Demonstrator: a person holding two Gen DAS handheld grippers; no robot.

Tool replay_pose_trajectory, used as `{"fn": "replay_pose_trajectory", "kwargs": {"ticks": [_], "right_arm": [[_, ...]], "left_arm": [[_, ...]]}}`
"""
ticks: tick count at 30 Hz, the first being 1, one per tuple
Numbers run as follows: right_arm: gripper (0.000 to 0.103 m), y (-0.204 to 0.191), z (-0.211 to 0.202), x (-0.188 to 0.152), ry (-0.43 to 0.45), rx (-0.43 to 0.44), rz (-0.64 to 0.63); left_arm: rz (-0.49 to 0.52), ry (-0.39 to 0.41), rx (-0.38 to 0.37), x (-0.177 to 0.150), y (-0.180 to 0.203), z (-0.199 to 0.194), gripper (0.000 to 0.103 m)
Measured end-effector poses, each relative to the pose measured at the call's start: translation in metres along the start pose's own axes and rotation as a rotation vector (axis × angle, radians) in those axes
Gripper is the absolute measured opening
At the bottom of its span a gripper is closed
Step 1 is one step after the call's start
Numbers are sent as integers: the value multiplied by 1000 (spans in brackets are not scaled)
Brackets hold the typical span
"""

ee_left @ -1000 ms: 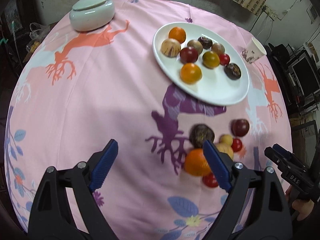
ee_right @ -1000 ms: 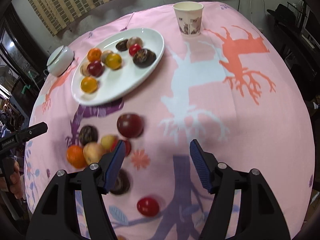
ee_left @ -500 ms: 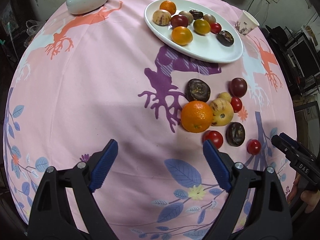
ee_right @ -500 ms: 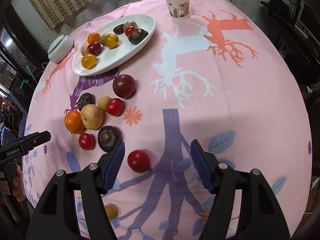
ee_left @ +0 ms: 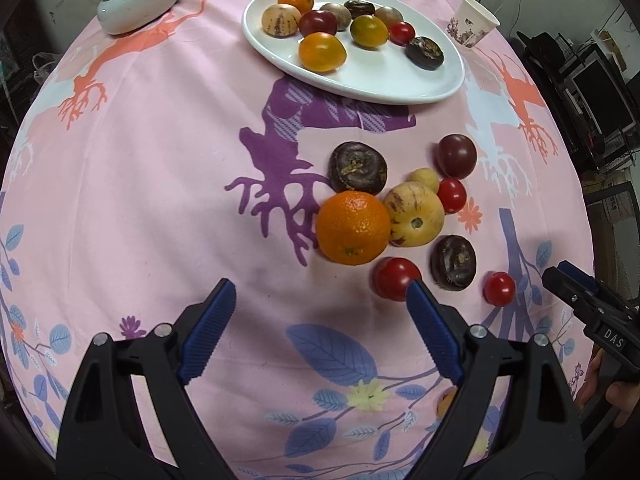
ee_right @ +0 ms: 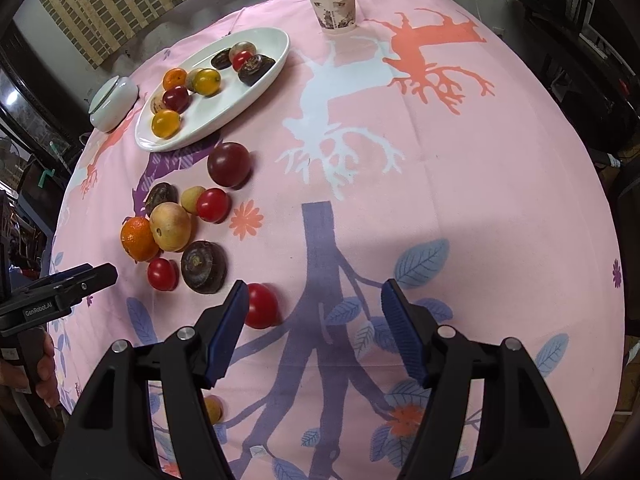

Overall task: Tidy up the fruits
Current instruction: 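Move both grippers back toward the fruit cluster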

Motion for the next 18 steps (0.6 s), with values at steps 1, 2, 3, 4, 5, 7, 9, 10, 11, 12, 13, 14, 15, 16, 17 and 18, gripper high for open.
{"fn": "replay_pose_trajectory", "kwargs": {"ticks": [1,2,3,4,5,7,9,10,11,12,13,14,15,16,17,18], "right_arm": [[69,0,1,1,-3,0,0],[69,0,2,1,-5,2,-1],[69,-1,4,2,-7,3,-3],[69,-2,5,3,-9,5,-5],[69,-3,7,4,-11,7,-8],[69,-6,10,6,-17,11,-10],[69,-8,14,8,-21,15,-13],[69,-9,16,9,-24,17,-16],[69,-10,18,10,-28,20,-19],[69,-12,20,10,-32,24,-21],[69,-12,22,11,-32,24,-22],[69,-13,23,12,-35,26,-22],[69,-13,25,13,-37,29,-21],[69,-14,26,14,-39,32,-21],[69,-15,27,15,-41,36,-22],[69,-17,28,15,-44,42,-24]], "left_arm": [[2,2,1,2,1,2,89],[2,4,3,4,1,4,89],[3,4,3,5,2,6,89],[5,1,2,7,3,9,88],[8,-1,-1,9,4,11,87],[19,3,-11,12,7,13,86],[31,4,-12,16,9,17,85],[36,-1,-15,17,10,20,83],[37,-7,-22,18,12,23,77],[38,-16,-32,19,13,26,66],[42,-26,-43,18,14,30,59],[51,-41,-66,17,18,33,51],[59,-39,-83,17,21,34,45],[71,-27,-81,17,22,34,45],[83,-21,-78,18,24,34,45],[89,-18,-78,18,24,34,44]]}}
Point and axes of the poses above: each gripper's, at about its wrist camera, not at the fingertips, and z roughly the way its jaws point, y to its right, x to its top, the point moved 9 cm from there along z, roughly the way its jaws point, and after that the axes turned 4 degrees about x, right-handed, at the moved point
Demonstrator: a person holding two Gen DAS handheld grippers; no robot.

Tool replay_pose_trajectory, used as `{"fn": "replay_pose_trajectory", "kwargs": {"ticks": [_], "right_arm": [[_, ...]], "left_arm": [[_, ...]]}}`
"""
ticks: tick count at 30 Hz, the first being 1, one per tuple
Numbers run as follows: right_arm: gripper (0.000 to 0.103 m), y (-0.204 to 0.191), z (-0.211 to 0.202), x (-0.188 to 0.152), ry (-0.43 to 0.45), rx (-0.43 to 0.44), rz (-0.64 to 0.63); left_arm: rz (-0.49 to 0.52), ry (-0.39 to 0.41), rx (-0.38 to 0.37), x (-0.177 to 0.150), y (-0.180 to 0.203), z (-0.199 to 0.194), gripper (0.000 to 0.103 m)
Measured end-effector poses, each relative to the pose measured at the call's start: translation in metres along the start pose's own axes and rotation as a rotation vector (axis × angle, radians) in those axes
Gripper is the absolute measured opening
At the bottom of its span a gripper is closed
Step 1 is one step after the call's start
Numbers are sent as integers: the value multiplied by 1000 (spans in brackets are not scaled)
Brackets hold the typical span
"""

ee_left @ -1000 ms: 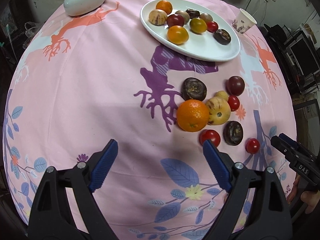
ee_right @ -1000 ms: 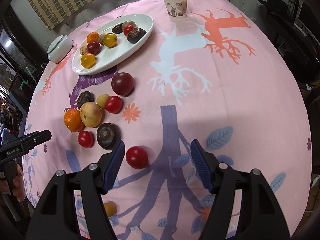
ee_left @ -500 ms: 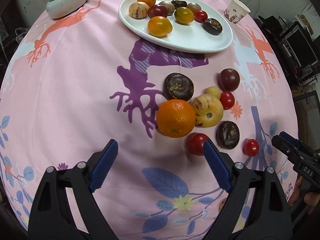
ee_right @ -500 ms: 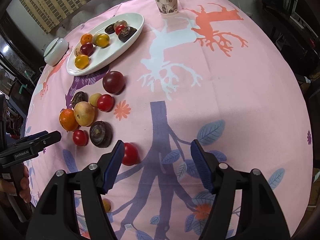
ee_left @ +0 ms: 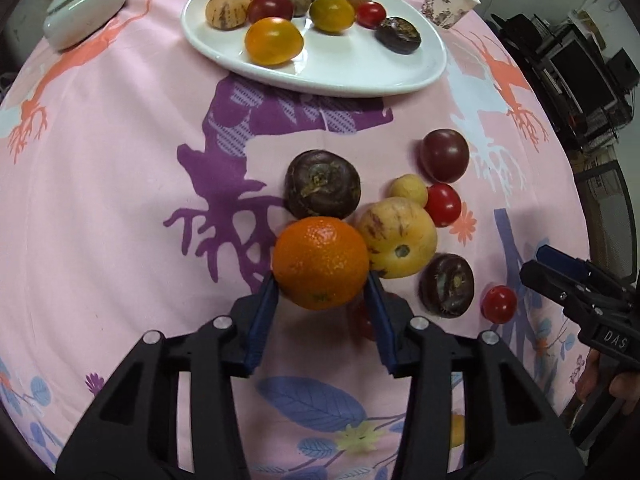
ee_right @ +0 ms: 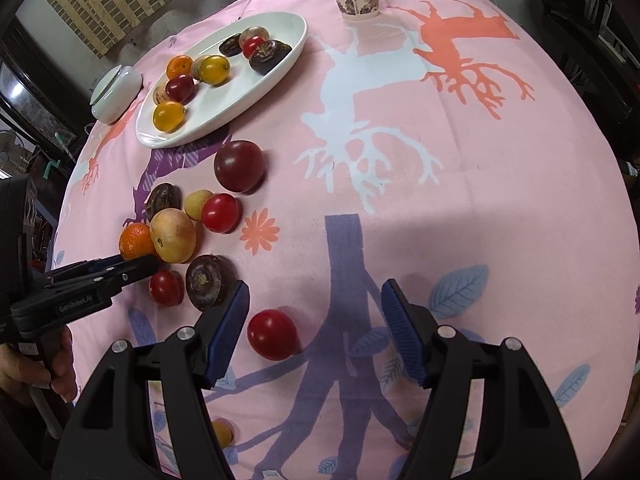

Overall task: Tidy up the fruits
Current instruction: 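Move both grippers back toward the fruit cluster, then grasp an orange with the left gripper while the right grasps a tan round fruit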

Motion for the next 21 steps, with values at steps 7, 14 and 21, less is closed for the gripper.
{"fn": "replay_pose_trajectory", "kwargs": {"ticks": [7,14,21], "right_arm": [[69,-59,9,2,-37,134,-106],[69,-117,38,1,-94,176,-238],[69,-116,57,22,-96,102,-230]], "left_arm": [[-24,48,14,4,-21,-20,43],[-72,74,-31,4,-43,-31,37],[-123,58,-83,7,-44,-20,51]]}}
Point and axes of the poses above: each gripper's, at about its wrist camera, not at the fingertips, and z roughly the way its jaws point, y to its right, x to its top, the point moved 9 cm from there along z, roughly the way its jaws point, and after that the axes turned 4 degrees about x, right-handed, at the moved point
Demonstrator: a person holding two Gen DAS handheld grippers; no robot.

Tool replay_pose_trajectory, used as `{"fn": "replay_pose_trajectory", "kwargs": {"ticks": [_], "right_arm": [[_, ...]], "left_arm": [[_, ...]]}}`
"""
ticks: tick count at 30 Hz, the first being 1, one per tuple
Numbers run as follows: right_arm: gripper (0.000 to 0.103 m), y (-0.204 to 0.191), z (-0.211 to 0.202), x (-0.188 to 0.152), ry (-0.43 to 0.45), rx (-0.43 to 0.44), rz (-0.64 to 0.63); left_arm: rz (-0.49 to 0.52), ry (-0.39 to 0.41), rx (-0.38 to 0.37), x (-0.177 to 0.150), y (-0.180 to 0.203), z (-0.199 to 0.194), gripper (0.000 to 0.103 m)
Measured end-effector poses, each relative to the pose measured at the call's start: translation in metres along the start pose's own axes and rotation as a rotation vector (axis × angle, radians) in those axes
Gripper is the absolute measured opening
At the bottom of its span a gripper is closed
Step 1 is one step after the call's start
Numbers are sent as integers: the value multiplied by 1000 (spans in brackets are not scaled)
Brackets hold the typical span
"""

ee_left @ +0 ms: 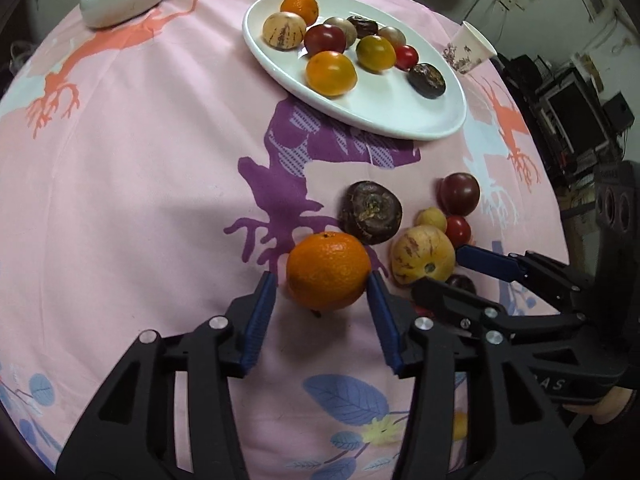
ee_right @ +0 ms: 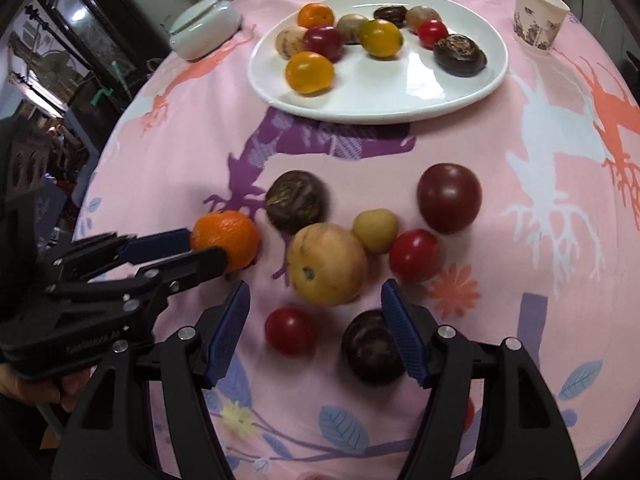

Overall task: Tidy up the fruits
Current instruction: 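Grasp an orange with the left gripper while the right grasps a tan round fruit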

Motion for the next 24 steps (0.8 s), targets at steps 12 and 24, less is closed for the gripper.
{"fn": "replay_pose_trajectory", "kwargs": {"ticks": [12,24], "right_arm": [[69,28,-6,-3,-17,91,142],[69,6,1,-3,-36,58,46]], "left_arm": [[75,-19,-17,1,28,24,46],[31,23,127,-3,-31,-6,45]]}}
Point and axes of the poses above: each gripper's, at about its wrist camera, not at the fingertips, and z roughly the way its jaws point, y to its right, x to its top, the point moved 9 cm from there along z, roughly the way its jaws point, and after that the axes turned 4 degrees about x, right-handed, at the moved point
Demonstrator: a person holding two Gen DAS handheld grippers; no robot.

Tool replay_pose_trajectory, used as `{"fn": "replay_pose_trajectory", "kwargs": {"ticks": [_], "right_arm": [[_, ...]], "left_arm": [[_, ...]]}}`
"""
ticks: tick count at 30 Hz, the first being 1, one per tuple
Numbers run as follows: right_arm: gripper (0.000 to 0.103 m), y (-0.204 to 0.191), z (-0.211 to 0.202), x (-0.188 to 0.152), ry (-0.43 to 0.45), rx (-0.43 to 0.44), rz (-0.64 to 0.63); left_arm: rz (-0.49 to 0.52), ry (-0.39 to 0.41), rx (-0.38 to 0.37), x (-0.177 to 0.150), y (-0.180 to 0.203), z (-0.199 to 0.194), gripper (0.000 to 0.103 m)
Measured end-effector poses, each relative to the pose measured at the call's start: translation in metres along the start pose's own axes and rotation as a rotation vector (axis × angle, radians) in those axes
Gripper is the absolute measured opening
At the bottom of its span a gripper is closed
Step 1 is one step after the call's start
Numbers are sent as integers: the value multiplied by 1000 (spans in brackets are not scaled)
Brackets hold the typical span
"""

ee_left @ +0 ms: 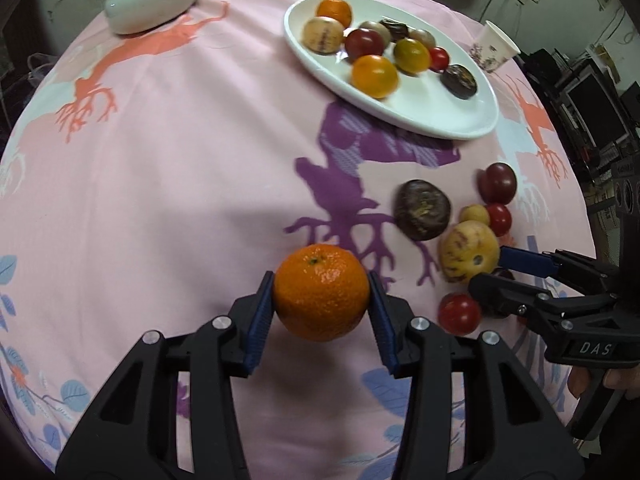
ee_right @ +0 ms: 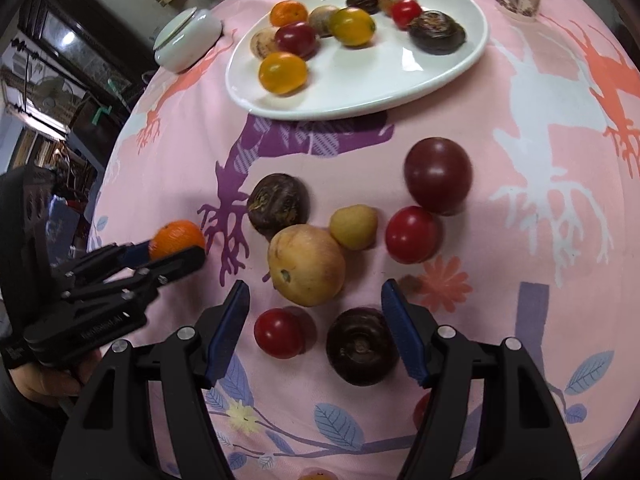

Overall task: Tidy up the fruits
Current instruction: 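Grasp an orange with the left gripper while the right grasps a tan round fruit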

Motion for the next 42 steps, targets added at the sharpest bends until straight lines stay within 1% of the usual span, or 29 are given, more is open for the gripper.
{"fn": "replay_pose_trajectory", "kwargs": {"ticks": [3,7,8,13,15,16,17,18,19,27,29,33,35,37,39,42], "right_arm": [[69,-4,5,2,-3,-27,-19],[69,-8,12,5,0,-91,-47],[69,-7,13,6,3,-119,-54],[69,-5,21,10,8,-205,-60],[69,-7,26,12,-2,-221,-69],[61,-8,29,12,-7,-216,-71],[50,-9,30,13,-4,-231,-80],[46,-10,31,15,-3,-240,-90],[45,-11,32,16,-3,-239,-89],[46,-9,34,20,13,-239,-62],[45,-10,33,19,14,-235,-58],[44,-6,25,15,11,-174,-24],[44,-5,15,12,29,-135,-8],[44,-3,5,9,44,-105,1],[44,0,-4,5,52,-89,16],[44,10,-14,-1,63,-70,54]], "left_arm": [[-24,-3,10,-3,-9,0,45],[-37,-17,21,-8,-17,4,45],[-41,-19,20,-10,-18,5,46],[-36,-11,22,-9,-17,6,46],[-40,-10,19,-9,-17,6,46],[-43,-14,14,-10,-16,7,46],[-45,-18,9,-11,-16,8,46],[-48,-22,4,-11,-15,9,47],[-50,-24,2,-12,-15,10,47],[-35,-17,15,-13,-12,10,47],[-22,-4,20,-12,-11,11,48],[-22,1,27,-11,-11,11,47],[-31,-3,21,-11,-11,11,47],[-19,-9,23,-12,-10,11,47],[-18,-17,21,-12,-10,11,47],[-50,-23,-2,-12,-13,9,46]]}}
Point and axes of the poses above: each gripper's, at about its wrist camera, not at the fingertips, and z roughly the way its jaws point, y to its right, x to its top, the point moved 9 cm from there along z, roughly the way its jaws point, and after that the axes turned 4 degrees about x, right-handed, at the moved point
